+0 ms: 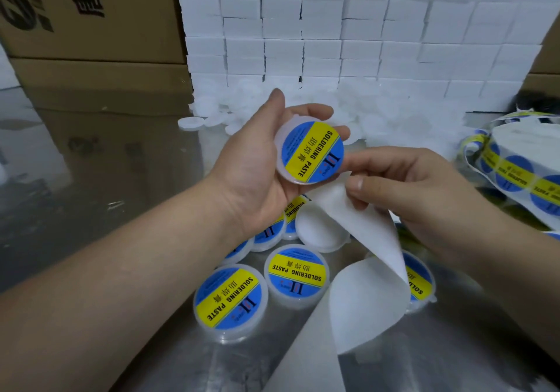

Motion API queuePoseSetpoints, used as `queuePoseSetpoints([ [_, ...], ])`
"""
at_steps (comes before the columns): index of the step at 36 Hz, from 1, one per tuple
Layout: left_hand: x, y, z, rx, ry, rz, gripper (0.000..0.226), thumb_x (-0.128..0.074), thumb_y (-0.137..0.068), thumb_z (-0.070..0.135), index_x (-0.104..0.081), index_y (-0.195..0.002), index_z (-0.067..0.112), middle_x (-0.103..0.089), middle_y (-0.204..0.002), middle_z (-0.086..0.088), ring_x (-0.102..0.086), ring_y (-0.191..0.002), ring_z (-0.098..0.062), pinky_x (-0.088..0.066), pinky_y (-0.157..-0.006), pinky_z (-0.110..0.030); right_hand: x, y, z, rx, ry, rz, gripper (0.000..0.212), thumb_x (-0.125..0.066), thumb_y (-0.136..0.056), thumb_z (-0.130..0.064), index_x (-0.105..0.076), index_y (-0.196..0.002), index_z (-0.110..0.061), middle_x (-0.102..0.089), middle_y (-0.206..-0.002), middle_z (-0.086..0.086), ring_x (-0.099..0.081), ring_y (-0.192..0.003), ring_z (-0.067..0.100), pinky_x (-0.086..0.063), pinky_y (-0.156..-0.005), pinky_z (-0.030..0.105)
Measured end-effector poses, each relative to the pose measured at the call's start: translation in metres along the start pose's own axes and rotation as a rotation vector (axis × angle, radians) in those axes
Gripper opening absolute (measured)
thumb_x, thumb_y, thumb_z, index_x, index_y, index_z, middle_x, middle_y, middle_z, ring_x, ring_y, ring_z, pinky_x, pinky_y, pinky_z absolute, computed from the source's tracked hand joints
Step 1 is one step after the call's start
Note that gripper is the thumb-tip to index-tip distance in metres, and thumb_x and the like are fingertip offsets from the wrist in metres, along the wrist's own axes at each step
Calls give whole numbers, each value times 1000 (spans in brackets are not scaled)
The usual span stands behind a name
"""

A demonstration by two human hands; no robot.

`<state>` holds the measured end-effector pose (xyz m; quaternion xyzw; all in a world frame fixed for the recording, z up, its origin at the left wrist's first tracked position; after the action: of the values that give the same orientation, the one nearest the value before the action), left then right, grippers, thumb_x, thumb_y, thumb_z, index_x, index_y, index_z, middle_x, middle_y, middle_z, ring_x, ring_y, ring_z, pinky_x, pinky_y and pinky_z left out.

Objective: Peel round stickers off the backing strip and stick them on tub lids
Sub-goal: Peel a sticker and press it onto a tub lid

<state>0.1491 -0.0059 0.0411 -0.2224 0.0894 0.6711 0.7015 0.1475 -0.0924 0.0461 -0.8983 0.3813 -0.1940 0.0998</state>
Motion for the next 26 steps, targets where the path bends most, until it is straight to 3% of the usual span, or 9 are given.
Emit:
queuePoseSetpoints([
  [3, -1, 1, 1, -14, -45, -4, 45, -32, -91, 46, -61, -86, 13, -72, -79, -9, -69, -76, -22, -56, -74, -35, 0, 0, 2, -15, -26, -3, 26, -57, -69, -19, -75, -81, -33, -60, -59, -4, -56, -58, 5, -50, -57, 20],
  [8, -3, 2, 4, -98, -135, -36, 31, -57, -63, 36, -63, -86, 17, -72, -81, -5, -69, -80, -21, -56, -72, -30, 1, 1, 3, -21, -30, 5, 26, -58, -69, -20, -75, -84, -32, -65, -69, 3, -57, -64, 8, -50, -63, 22],
  [14, -4, 3, 7, -158, -190, -37, 28, -65, -58, 24, -63, -86, 19, -72, -81, -3, -68, -75, -17, -57, -68, -27, 1, 0, 2, -21, -35, 14, 25, -58, -68, -19, -76, -79, -33, -65, -65, -1, -55, -60, 4, -49, -59, 19],
  [17, -5, 4, 9, -173, -214, -26, 27, -71, -52, 25, -67, -79, 23, -69, -91, -9, -66, -78, -19, -56, -67, -27, 2, 1, 2, -22, -23, 18, 25, -58, -68, -20, -75, -80, -34, -65, -64, -1, -56, -61, 5, -49, -60, 19],
  [23, -7, 8, 11, -185, -252, 5, 28, -74, -50, 25, -68, -77, 26, -64, -103, -18, -66, -76, -22, -57, -66, -30, 1, 1, 3, -29, -8, 14, 25, -58, -69, -20, -75, -83, -31, -64, -68, 10, -55, -62, 8, -47, -61, 21],
  [26, -5, 7, 11, -179, -284, 28, 21, -78, -56, 21, -70, -73, 28, -66, -105, -17, -66, -80, -22, -56, -72, -32, 1, 0, 3, -34, -13, 13, 25, -58, -69, -21, -75, -84, -31, -66, -80, 20, -57, -68, 14, -49, -64, 27],
])
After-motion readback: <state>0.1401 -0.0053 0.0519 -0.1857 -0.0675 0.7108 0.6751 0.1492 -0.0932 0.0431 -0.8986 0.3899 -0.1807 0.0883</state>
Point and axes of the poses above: each hand's wrist, its own y-axis away from the middle knuckle, its own x-axis out of the back of the hand, z = x × y, the point moved 10 cm from there along -y, towards the middle knuckle
